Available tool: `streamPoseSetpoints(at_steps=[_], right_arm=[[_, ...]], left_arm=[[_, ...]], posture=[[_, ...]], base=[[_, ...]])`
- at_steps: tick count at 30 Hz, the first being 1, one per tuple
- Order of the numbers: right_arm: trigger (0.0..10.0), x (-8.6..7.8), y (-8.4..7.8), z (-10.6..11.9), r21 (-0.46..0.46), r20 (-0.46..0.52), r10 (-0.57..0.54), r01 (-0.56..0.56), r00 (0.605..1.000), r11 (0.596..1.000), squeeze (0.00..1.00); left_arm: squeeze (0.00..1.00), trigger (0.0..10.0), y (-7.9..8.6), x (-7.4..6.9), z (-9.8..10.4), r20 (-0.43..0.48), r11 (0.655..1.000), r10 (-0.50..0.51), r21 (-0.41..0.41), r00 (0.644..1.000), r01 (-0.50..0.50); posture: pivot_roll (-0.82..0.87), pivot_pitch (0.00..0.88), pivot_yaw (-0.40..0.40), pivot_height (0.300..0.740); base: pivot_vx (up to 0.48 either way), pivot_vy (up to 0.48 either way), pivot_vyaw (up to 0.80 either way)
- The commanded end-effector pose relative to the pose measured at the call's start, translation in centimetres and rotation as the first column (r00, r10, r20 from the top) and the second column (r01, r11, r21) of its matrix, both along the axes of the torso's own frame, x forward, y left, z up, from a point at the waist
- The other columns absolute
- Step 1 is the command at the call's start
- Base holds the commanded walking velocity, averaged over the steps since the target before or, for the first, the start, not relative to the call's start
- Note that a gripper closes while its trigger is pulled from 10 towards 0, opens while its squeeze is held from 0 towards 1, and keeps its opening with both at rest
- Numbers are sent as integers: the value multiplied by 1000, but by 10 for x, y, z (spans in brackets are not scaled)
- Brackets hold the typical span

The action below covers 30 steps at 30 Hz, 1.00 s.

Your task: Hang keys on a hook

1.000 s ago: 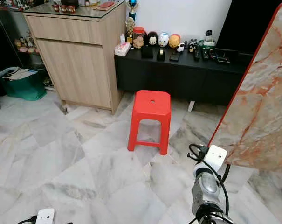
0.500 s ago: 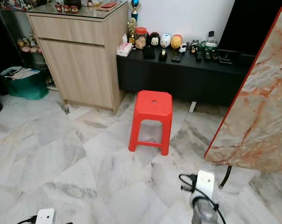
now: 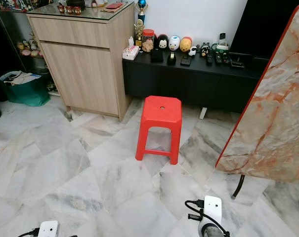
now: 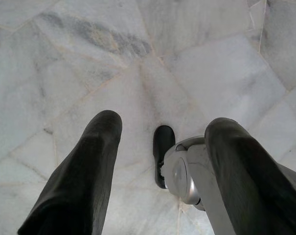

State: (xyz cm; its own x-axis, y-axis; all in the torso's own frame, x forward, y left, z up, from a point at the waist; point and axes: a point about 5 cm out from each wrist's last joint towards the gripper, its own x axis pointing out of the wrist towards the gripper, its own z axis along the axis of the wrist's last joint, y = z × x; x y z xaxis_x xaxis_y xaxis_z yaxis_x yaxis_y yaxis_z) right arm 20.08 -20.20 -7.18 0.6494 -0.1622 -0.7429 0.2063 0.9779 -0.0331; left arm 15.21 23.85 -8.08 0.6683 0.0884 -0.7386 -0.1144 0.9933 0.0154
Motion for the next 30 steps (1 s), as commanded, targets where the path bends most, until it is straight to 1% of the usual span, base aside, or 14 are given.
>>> streamPoseSetpoints(at_steps=[1,14,19,30], right_arm=[[10000,0,1,-1,3,-13,2,-2,1000,1000,0],[10000,1,12,-3,58,-53,44,-41,998,997,0],[10000,-2,13,-5,72,-59,45,-41,997,997,0],[10000,-2,13,-5,81,-56,51,-47,997,996,0]], left_arm=[[0,10000,-3,-4,-3,-31,1000,-21,-1,999,21],[0,10000,-2,-4,-3,-30,1000,-27,1,999,27],[0,10000,-2,-3,-2,-29,1000,-29,2,999,29],[0,10000,-2,-2,-2,-28,1000,-29,4,999,29]], posture=[[103,0,-66,740],[106,0,-69,740],[105,0,-68,740],[108,0,-70,740]], base=[[0,0,0],[0,0,0],[0,0,0],[0,0,0]])
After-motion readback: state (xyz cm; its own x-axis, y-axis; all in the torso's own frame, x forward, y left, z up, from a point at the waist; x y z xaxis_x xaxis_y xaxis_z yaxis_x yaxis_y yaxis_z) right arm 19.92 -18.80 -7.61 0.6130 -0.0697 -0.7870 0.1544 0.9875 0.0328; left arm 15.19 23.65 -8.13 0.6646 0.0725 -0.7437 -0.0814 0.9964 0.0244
